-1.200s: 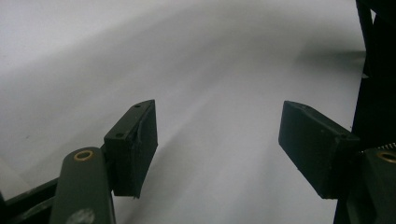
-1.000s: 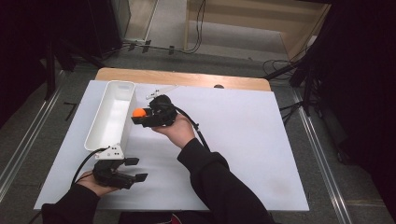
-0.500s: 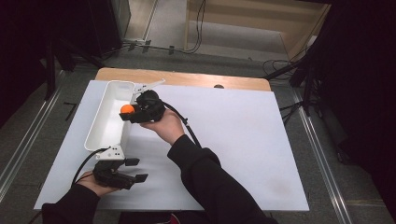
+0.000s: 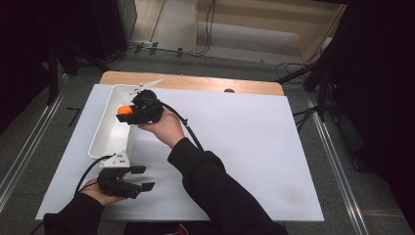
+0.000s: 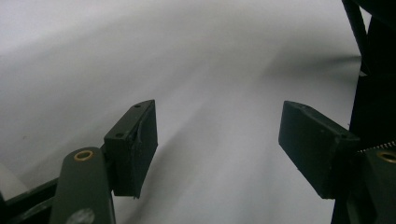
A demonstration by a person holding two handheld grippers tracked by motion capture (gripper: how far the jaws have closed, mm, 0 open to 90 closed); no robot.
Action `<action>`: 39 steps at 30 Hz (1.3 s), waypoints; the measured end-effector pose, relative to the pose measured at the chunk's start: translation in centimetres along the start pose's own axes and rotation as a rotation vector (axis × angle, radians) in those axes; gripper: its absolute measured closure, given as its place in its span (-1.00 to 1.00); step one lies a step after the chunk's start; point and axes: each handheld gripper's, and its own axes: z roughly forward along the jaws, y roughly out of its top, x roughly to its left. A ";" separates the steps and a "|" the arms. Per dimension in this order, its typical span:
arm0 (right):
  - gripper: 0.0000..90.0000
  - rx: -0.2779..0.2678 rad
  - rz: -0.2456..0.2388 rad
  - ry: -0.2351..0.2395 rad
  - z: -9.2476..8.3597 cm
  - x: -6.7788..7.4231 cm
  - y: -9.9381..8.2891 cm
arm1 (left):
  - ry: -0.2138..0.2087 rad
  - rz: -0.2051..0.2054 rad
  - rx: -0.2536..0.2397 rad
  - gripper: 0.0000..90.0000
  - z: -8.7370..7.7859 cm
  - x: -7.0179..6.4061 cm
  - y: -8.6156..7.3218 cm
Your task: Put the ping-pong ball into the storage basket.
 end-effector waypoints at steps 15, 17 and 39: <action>0.07 -0.022 0.019 -0.008 1.9 -0.6 -0.1 | -0.001 0.010 0.012 -0.36 -0.1 0.0 0.0; 0.07 -0.027 0.016 -0.011 2.0 -0.6 -0.1 | -0.003 0.007 0.009 -0.36 0.0 0.0 0.0; -0.48 -0.001 -0.002 -0.010 2.0 -1.0 0.0 | -0.004 0.001 0.006 -0.36 -0.1 0.0 0.0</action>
